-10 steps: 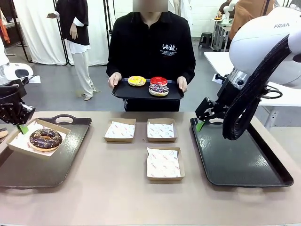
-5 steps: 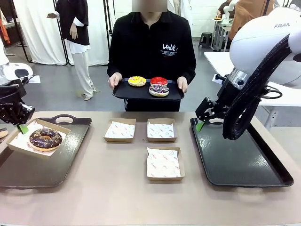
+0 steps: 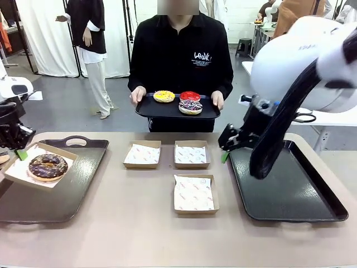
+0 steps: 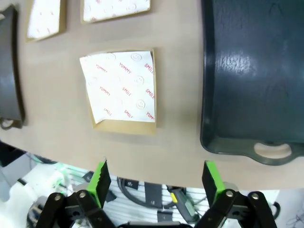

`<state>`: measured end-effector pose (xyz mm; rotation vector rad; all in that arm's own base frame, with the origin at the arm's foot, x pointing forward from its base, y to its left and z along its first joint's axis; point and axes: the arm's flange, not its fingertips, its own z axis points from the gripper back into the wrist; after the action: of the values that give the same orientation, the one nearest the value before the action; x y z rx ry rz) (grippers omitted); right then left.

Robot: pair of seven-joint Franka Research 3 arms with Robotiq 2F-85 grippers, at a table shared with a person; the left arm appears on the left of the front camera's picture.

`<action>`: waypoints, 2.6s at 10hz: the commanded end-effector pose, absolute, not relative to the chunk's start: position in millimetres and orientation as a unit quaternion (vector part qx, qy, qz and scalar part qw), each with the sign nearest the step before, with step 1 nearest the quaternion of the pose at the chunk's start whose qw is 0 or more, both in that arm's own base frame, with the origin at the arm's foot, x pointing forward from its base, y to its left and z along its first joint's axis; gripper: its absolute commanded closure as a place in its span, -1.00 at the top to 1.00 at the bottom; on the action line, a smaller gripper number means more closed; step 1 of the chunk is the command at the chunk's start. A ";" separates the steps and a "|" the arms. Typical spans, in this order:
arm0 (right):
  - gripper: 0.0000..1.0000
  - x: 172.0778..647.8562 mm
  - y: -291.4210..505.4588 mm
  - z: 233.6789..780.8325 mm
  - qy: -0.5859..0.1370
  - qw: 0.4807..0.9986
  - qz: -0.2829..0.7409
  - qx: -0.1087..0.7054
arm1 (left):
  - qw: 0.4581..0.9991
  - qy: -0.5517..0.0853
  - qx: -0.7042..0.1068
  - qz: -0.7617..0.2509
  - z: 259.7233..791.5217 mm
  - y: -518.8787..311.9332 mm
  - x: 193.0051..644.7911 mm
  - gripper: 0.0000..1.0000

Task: Individually package the donuts and arrange them on the tray.
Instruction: Place the picked Paper togo box on the Handle tray while simultaneously picking up another Paper togo box from the table with the other hand.

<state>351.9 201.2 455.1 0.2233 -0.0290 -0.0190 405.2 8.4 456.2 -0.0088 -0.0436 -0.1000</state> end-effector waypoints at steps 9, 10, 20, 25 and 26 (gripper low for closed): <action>1.00 354.0 262.3 379.4 -0.049 0.997 0.037 0.037 | 1.000 -0.029 -0.005 -0.005 422.3 25.4 396.3 -0.98; 1.00 355.7 257.9 378.9 -0.070 0.995 0.072 0.027 | 0.998 -0.015 0.015 -0.054 417.4 25.8 398.2 -0.98; 1.00 358.2 270.6 341.9 -0.076 0.997 0.008 0.011 | 0.997 -0.061 -0.006 0.050 395.0 6.8 387.2 -0.98; 1.00 364.5 275.2 317.9 -0.067 0.998 0.006 0.005 | 0.997 -0.054 0.018 0.052 374.5 3.2 386.6 -0.98; 1.00 366.1 275.5 315.5 -0.066 0.998 0.006 0.007 | 0.997 -0.054 0.022 0.051 371.6 2.9 386.7 -0.98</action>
<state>359.7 266.3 321.3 0.0227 -0.1028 0.0341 399.8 2.9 383.9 0.0060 -0.0873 0.0771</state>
